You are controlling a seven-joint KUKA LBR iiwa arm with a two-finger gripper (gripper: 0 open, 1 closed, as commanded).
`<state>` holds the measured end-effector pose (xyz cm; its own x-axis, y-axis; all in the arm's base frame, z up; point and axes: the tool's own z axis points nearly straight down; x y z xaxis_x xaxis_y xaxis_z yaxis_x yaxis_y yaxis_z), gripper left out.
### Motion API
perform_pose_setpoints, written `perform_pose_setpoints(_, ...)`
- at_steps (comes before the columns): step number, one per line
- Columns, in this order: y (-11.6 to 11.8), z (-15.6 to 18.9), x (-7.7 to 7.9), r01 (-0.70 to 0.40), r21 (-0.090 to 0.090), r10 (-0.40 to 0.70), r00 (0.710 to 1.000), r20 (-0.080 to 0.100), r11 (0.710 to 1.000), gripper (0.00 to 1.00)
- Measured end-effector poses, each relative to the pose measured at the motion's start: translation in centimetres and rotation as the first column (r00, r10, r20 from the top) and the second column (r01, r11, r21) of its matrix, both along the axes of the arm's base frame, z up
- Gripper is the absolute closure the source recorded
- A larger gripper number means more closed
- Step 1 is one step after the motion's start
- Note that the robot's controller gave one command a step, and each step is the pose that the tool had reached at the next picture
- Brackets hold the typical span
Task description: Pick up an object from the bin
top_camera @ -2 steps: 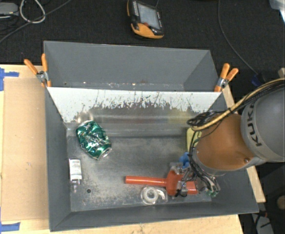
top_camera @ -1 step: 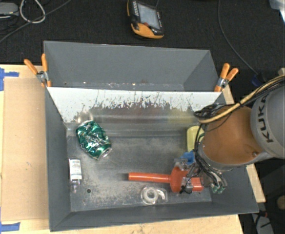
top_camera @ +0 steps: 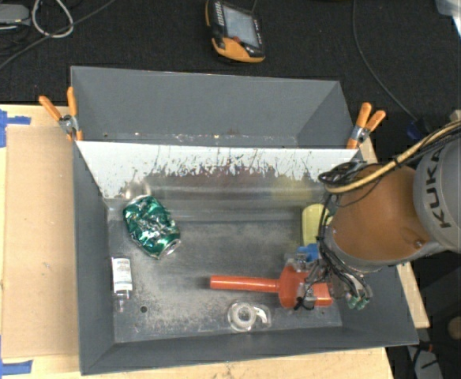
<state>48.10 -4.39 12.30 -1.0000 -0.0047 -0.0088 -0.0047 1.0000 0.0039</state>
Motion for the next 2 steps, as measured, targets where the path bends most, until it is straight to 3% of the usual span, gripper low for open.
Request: perform_pose_setpoints(2,0.1,3.4,-0.2,0.0,0.001,0.0,1.0,-0.009,1.0,1.0)
